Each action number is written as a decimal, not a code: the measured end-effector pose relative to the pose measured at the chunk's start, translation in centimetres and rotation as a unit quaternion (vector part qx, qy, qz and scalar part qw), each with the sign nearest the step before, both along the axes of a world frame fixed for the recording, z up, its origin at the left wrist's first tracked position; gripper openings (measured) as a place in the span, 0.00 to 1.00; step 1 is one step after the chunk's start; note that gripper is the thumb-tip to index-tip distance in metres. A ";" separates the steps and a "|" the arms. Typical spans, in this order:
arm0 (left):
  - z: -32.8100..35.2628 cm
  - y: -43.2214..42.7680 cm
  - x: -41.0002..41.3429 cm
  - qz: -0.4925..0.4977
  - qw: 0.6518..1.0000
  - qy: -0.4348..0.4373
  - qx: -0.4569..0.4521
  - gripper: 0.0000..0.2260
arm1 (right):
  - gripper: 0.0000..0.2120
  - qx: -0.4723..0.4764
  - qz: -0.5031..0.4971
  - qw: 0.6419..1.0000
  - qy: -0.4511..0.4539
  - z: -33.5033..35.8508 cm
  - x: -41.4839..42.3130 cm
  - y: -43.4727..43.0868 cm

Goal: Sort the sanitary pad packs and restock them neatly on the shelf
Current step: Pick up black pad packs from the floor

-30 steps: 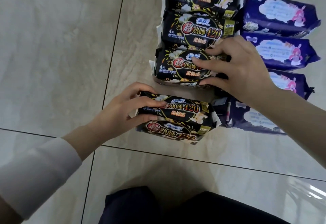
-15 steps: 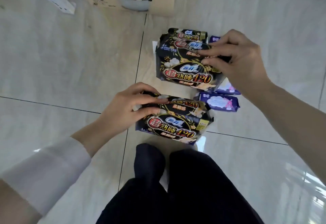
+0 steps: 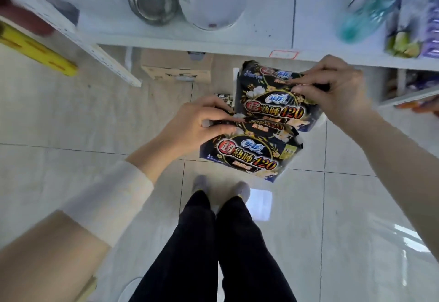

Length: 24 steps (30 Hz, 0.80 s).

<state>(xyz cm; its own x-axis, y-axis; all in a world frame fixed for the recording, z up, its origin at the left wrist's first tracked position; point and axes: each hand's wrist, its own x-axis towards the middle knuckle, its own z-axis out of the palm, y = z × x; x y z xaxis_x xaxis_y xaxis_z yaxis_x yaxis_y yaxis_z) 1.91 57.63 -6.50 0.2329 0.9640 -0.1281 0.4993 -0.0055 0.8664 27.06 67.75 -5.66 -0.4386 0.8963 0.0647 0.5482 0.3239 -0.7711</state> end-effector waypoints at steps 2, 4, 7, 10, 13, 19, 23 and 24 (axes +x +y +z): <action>3.2 0.5 0.9 -0.016 1.000 0.001 0.024 0.18 | 0.16 0.023 -0.011 1.000 0.009 3.5 0.8 0.0; 6.1 1.3 1.2 -0.022 0.999 -0.001 0.035 0.16 | 0.15 0.041 -0.018 0.999 0.009 6.7 1.4 0.3; 10.4 3.2 0.6 -0.018 0.998 -0.005 0.064 0.15 | 0.15 0.073 -0.027 0.997 0.003 11.8 1.6 1.4; 14.3 5.6 0.0 -0.026 0.993 -0.001 0.112 0.16 | 0.15 0.110 -0.041 0.993 -0.014 16.2 1.5 3.0; 17.8 7.8 -0.2 -0.041 0.989 0.008 0.140 0.14 | 0.15 0.149 -0.069 0.986 -0.012 20.0 1.1 4.7; 23.5 11.8 -0.4 -0.028 0.979 -0.012 0.202 0.14 | 0.14 0.185 -0.109 0.976 0.024 25.3 1.3 7.4; 25.8 14.5 0.1 -0.019 0.976 -0.035 0.212 0.14 | 0.13 0.204 -0.122 0.971 0.025 27.1 2.1 10.2; 26.1 15.2 0.4 -0.013 0.976 -0.047 0.214 0.13 | 0.13 0.210 -0.125 0.969 0.022 27.4 2.4 11.0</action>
<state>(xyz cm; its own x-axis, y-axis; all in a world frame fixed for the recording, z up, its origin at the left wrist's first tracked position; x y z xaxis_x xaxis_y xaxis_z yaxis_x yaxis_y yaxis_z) 2.27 72.80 19.61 0.2499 0.9182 0.3073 0.4124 -0.3881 0.8242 29.45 78.79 21.75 -0.1998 0.8643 0.4616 0.6190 0.4765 -0.6243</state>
